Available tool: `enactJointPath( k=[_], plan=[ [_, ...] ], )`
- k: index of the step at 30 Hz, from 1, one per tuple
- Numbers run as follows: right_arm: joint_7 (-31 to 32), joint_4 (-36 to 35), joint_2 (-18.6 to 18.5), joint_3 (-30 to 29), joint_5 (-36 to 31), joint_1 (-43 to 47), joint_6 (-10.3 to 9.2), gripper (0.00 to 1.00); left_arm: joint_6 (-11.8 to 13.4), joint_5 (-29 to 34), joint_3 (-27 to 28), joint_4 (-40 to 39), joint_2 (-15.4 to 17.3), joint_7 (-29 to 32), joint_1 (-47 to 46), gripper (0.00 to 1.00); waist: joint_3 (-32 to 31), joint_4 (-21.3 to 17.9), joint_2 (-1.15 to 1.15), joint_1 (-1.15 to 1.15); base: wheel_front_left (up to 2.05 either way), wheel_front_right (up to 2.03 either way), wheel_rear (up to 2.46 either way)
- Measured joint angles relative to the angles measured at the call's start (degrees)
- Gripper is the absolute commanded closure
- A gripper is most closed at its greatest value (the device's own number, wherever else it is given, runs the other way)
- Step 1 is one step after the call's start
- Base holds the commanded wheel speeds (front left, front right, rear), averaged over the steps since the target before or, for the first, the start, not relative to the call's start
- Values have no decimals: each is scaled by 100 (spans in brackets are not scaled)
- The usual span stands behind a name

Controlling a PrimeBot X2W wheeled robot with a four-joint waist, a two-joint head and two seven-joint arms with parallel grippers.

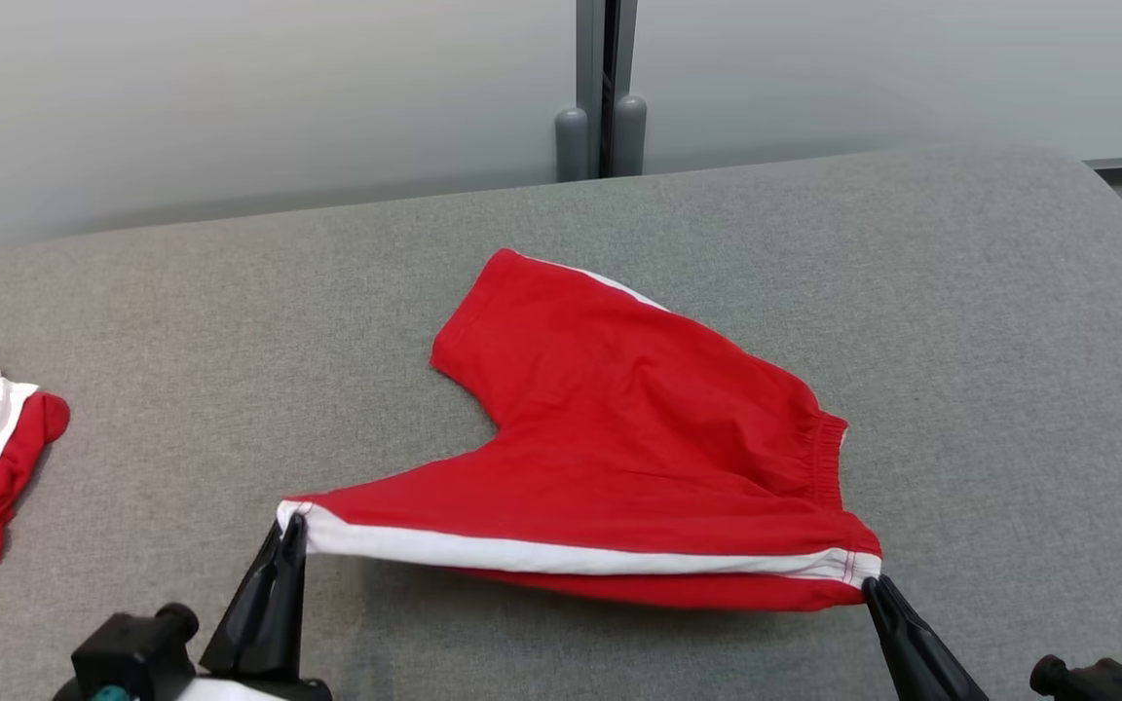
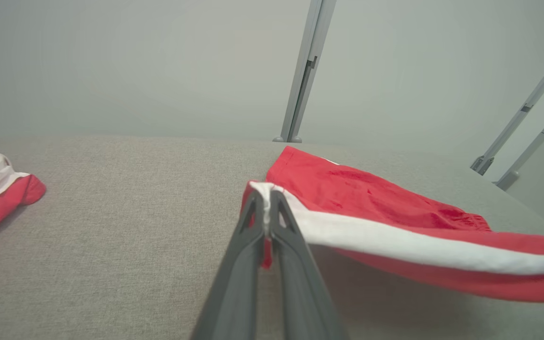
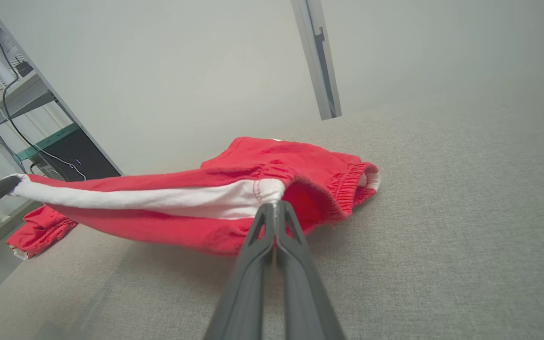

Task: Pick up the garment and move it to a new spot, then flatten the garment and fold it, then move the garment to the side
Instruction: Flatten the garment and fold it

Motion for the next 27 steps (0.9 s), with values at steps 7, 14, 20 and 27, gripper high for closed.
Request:
enactJointPath(
  k=[7, 14, 20, 27],
  plan=[
    [-11, 248, 160, -101, 220, -584, 0, 100, -328, 1, -24, 221, 275, 181, -1077, 100, 338, -46, 0, 0, 0, 0, 0],
    [-234, 771, 194, -164, 436, -1674, 0, 100, -803, -9, -207, 1066, 411, 370, -2929, 100, 981, -112, 0, 0, 0, 0, 0],
    [-405, 1225, 333, -191, 690, -2442, 0, 100, -1073, 35, -461, 2225, 371, 342, -4326, 100, 1562, -262, 0, 0, 0, 0, 0],
    [-463, 1540, 453, -114, 822, -2965, 0, 100, -1263, 87, -839, 3697, 244, 57, -5660, 100, 2065, -534, 0, 0, 0, 0, 0]
  ],
)
